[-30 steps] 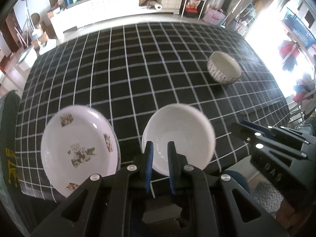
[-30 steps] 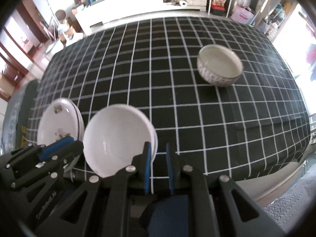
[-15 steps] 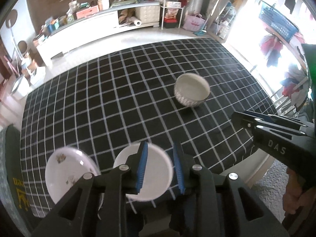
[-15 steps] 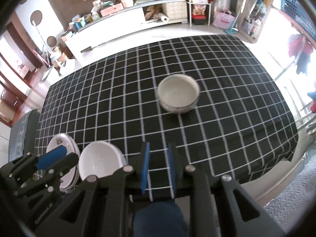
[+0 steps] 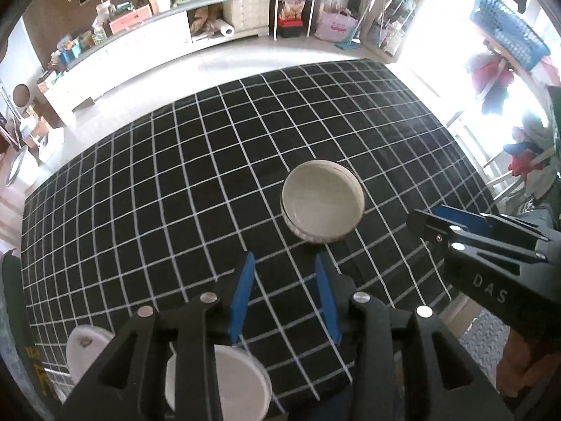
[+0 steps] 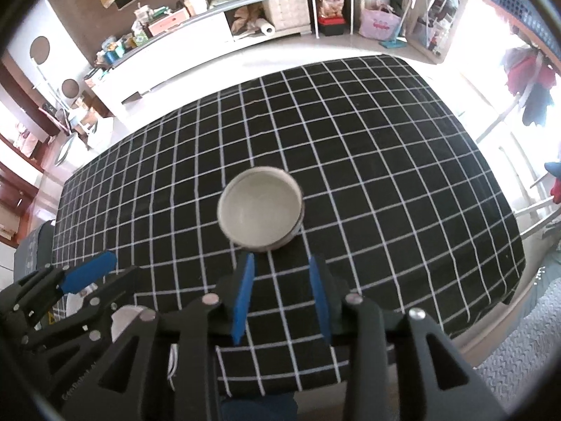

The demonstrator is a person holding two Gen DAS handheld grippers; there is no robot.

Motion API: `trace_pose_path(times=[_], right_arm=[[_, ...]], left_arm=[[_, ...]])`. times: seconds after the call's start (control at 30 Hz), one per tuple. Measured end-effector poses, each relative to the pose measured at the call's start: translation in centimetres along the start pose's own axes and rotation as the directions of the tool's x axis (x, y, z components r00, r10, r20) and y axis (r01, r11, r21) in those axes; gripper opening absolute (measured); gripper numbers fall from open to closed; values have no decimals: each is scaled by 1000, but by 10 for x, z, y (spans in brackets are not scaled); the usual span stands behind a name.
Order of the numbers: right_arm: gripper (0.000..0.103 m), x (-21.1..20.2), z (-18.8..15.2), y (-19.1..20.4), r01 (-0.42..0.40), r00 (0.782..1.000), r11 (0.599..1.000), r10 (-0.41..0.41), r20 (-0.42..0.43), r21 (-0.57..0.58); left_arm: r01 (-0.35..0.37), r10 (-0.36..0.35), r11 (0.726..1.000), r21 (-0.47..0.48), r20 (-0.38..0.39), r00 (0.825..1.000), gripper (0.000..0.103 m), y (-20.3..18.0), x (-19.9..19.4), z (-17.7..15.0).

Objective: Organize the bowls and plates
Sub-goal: 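Move the left gripper to the floral-pattern bowl and grasp its rim, then lift the floral-pattern bowl with the left gripper toward the white bowl stack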

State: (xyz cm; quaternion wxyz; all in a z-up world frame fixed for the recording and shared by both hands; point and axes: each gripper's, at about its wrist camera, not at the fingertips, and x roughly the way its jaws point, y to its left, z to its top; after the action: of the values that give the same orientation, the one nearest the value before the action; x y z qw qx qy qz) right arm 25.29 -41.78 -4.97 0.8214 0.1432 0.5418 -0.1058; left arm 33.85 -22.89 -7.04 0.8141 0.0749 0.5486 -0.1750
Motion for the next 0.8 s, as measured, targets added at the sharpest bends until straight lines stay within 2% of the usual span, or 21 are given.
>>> trace_pose_path(times=[0.17, 0.4, 0.6, 0.67, 0.8], right_arm=[[37, 34, 18, -13, -1, 999, 1000, 1, -38, 10], [37, 71, 28, -25, -29, 998, 998, 31, -61, 47], [37, 97, 34, -23, -32, 997, 998, 36, -75, 49], [35, 103, 34, -22, -28, 997, 999, 31, -71, 38], [22, 111, 34, -22, -30, 997, 999, 32, -77, 29]], left_arm=[[7, -9, 999, -31, -50, 999, 34, 4, 42, 21], [9, -15, 998, -57, -117, 993, 34, 9, 93, 33], [-2, -3, 999, -39, -131, 991, 34, 2, 120, 36], [2, -8, 999, -42, -135, 991, 31, 2, 126, 37], [-7, 3, 999, -32, -142, 990, 18, -2, 135, 39]])
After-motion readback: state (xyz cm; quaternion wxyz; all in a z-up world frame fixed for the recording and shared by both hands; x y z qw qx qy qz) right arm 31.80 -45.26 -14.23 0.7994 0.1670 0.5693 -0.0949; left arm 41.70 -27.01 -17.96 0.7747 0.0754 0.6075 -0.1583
